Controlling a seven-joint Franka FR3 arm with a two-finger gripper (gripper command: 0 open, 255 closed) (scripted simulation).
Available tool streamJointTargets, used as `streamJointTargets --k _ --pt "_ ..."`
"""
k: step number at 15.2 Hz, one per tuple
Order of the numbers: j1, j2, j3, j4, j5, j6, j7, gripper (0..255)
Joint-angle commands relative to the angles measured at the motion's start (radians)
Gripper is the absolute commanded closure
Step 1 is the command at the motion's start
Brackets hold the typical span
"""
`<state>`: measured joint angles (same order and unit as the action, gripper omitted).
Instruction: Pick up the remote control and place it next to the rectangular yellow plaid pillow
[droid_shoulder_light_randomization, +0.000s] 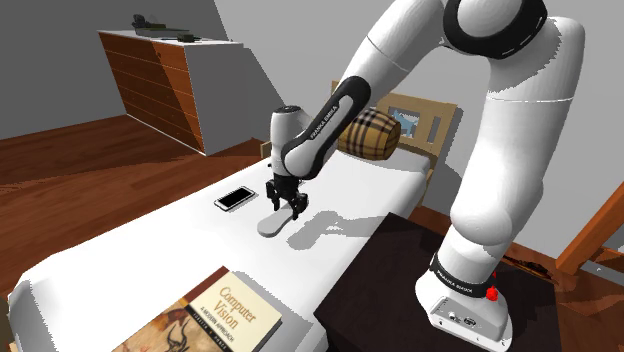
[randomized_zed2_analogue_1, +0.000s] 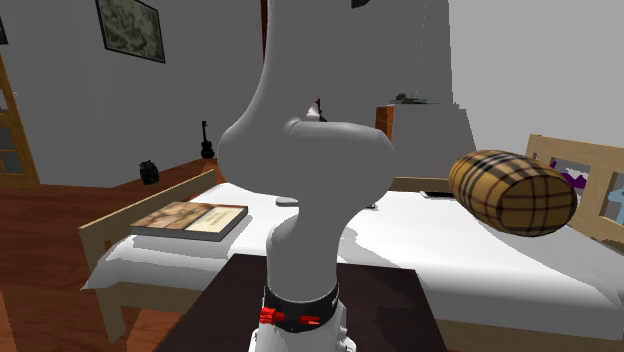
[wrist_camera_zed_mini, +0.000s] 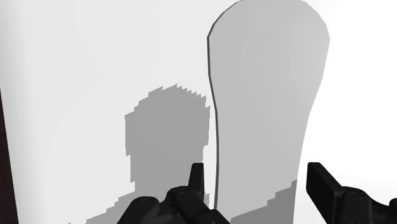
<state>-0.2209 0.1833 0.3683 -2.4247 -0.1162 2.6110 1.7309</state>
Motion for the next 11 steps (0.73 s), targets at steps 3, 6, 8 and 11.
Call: streamJointTargets --k 3,6,8,11 --pt "-0.009 -0.052 0.014 0.006 0.040 -0.054 -0.028 255" --pt "-0.013 -0.089 0.021 0.012 0.067 -0.094 -0.048 255" --pt "-0.015 -0.114 0.024 0.016 0.084 -0.121 -0.059 255" --pt "-0.016 -0.149 0.027 0.025 0.106 -0.162 -0.075 255"
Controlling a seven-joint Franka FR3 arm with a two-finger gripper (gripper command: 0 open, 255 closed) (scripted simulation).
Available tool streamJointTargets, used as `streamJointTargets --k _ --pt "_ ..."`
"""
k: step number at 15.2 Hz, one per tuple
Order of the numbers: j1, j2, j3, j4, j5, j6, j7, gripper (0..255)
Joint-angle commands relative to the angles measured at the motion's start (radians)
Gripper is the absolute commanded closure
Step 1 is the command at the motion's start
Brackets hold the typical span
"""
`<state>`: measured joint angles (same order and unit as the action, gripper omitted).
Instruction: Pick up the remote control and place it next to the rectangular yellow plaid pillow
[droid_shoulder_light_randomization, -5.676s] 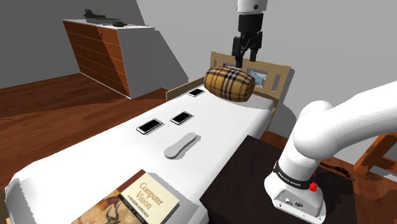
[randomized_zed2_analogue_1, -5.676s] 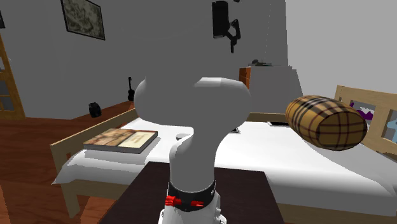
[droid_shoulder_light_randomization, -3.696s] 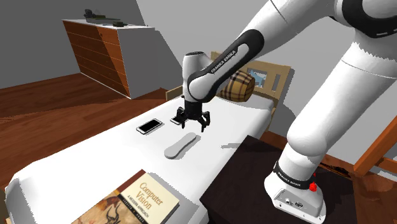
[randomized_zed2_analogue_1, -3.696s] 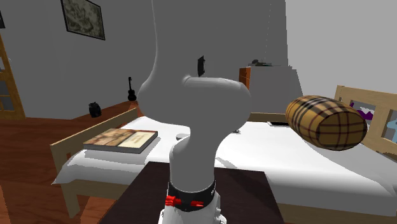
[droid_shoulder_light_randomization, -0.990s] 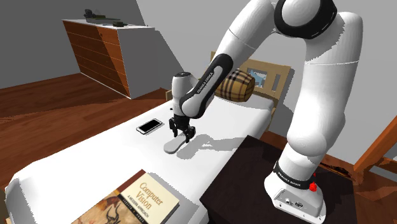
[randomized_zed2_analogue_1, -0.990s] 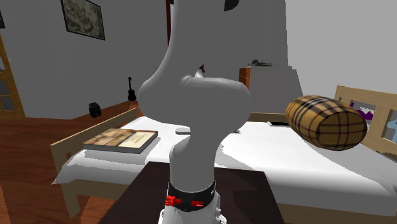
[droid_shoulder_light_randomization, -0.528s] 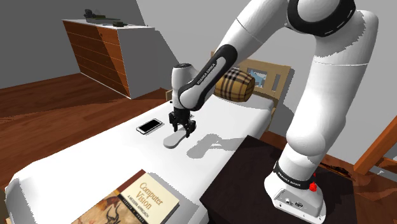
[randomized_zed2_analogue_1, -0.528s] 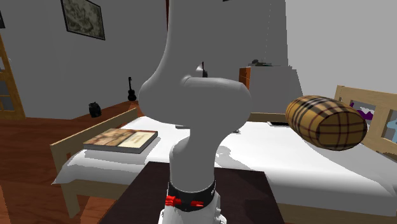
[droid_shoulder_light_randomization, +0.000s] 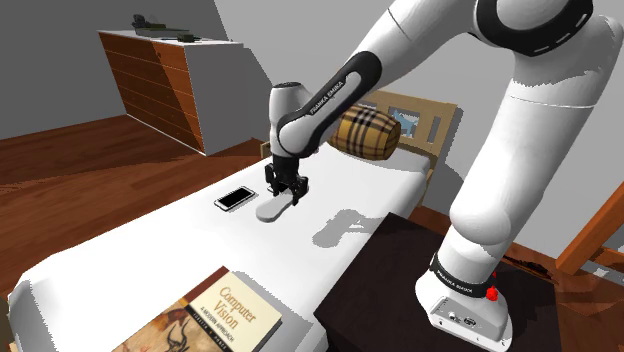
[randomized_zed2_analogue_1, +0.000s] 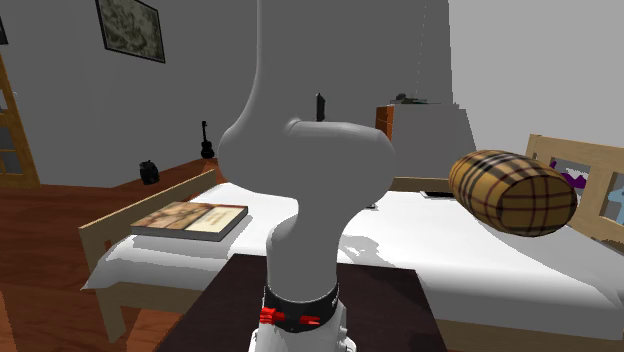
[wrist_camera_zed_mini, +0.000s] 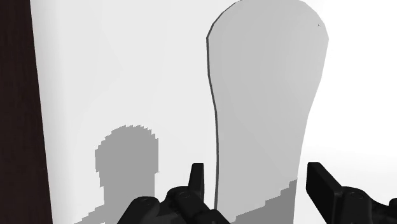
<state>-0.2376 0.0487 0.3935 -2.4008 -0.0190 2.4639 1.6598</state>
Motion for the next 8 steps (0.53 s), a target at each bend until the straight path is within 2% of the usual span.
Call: streamJointTargets --k 1,8 --pt "0.000 -0.025 0.003 0.005 0.015 -0.028 -0.009 255" --pt "0.000 -0.097 0.002 0.035 0.054 -0.126 -0.037 255"
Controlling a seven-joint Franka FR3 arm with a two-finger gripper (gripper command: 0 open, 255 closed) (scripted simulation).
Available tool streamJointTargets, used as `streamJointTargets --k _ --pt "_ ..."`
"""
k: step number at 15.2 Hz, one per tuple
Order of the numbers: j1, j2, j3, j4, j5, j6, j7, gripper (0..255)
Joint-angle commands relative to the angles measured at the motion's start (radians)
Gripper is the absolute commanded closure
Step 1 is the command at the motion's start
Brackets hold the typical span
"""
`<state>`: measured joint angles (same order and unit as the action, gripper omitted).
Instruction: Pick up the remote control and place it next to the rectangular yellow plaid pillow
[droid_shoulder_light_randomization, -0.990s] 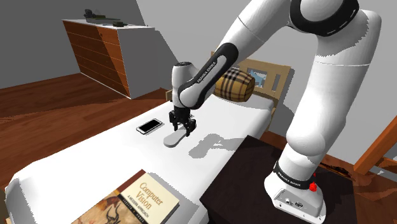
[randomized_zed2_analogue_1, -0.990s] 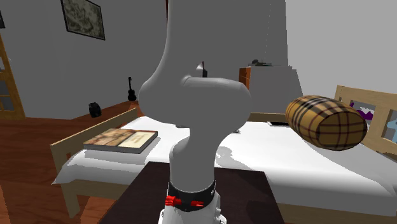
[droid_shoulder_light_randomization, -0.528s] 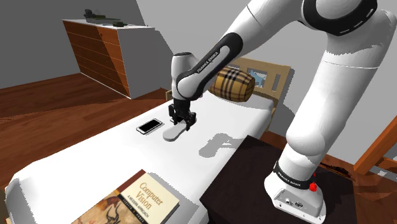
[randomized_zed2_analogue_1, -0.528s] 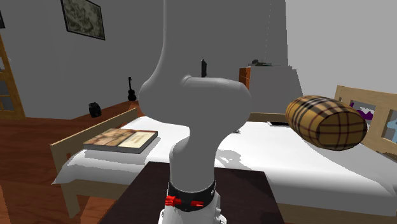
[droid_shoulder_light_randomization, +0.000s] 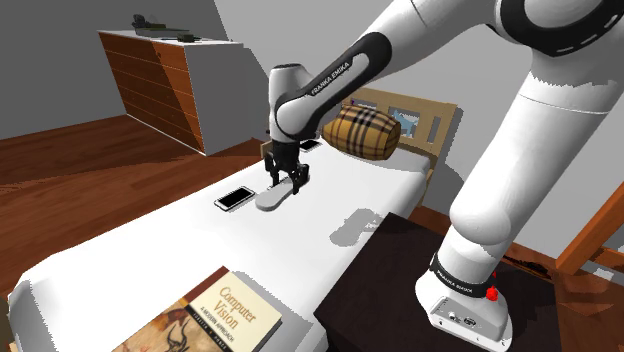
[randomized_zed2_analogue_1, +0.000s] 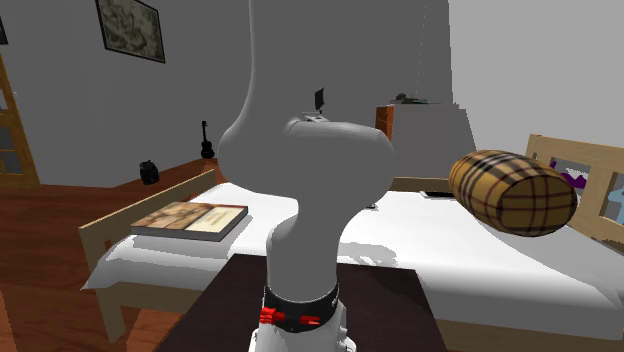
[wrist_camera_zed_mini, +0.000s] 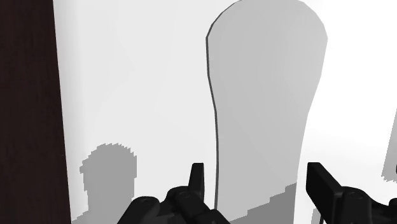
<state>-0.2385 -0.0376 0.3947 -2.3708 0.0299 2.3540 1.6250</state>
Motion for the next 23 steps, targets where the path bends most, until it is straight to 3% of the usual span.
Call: streamJointTargets --k 1,23 --pt "0.001 -0.020 0.000 0.011 0.010 -0.030 -0.005 255" --pt "0.002 -0.164 -0.022 0.181 0.059 -0.335 -0.043 255"
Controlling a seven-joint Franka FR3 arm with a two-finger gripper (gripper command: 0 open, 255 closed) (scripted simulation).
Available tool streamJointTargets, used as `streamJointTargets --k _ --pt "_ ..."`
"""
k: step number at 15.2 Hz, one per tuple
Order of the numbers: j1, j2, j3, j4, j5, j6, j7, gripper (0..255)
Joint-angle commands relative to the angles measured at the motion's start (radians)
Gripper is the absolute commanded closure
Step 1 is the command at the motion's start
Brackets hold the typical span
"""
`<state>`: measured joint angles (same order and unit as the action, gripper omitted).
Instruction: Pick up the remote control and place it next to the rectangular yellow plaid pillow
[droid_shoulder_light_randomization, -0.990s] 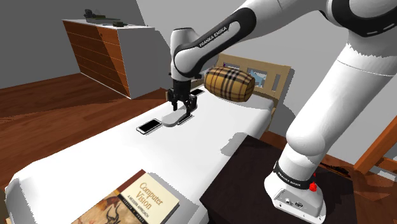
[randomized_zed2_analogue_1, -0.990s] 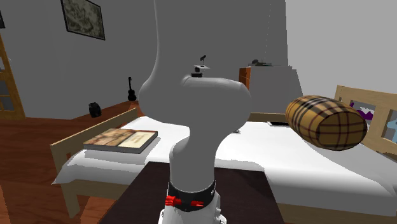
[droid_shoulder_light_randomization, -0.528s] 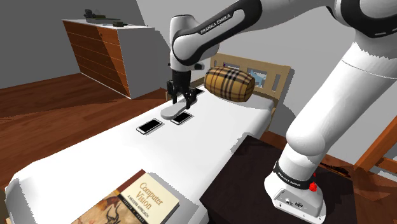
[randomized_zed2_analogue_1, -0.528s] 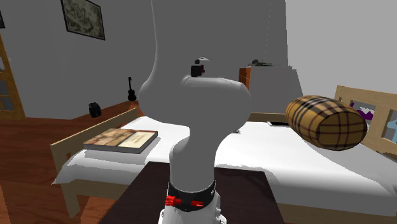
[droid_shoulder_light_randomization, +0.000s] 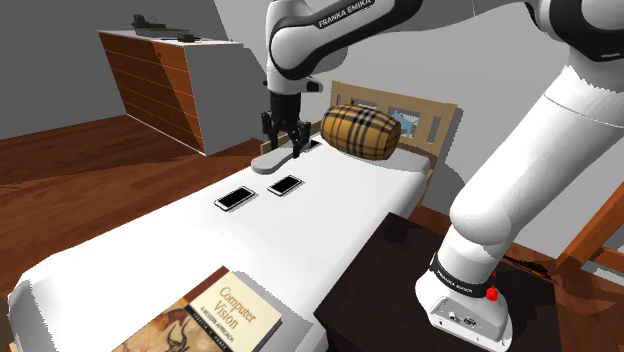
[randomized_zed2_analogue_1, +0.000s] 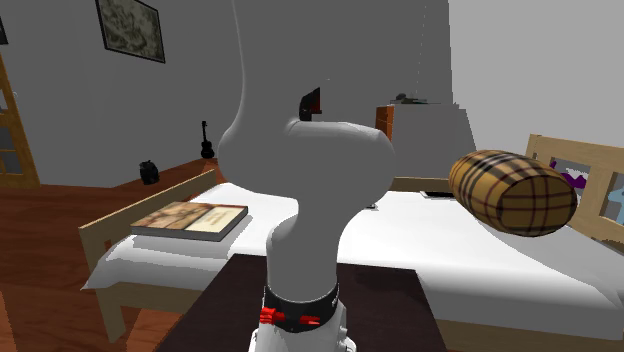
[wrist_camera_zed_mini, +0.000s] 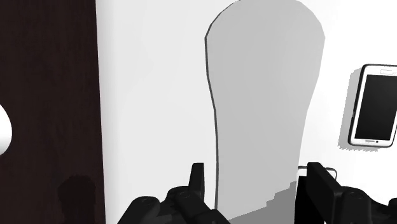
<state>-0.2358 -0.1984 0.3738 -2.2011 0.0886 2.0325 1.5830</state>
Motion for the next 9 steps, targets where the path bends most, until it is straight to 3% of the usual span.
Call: streamJointTargets --k 1,7,9 --pt "-0.001 -0.007 -0.003 0.021 0.001 -0.028 -0.002 255" --pt "-0.002 -0.023 -0.008 0.081 0.003 -0.103 -0.005 255" --pt "-0.019 -0.055 -0.042 0.047 0.008 -0.104 -0.058 255"
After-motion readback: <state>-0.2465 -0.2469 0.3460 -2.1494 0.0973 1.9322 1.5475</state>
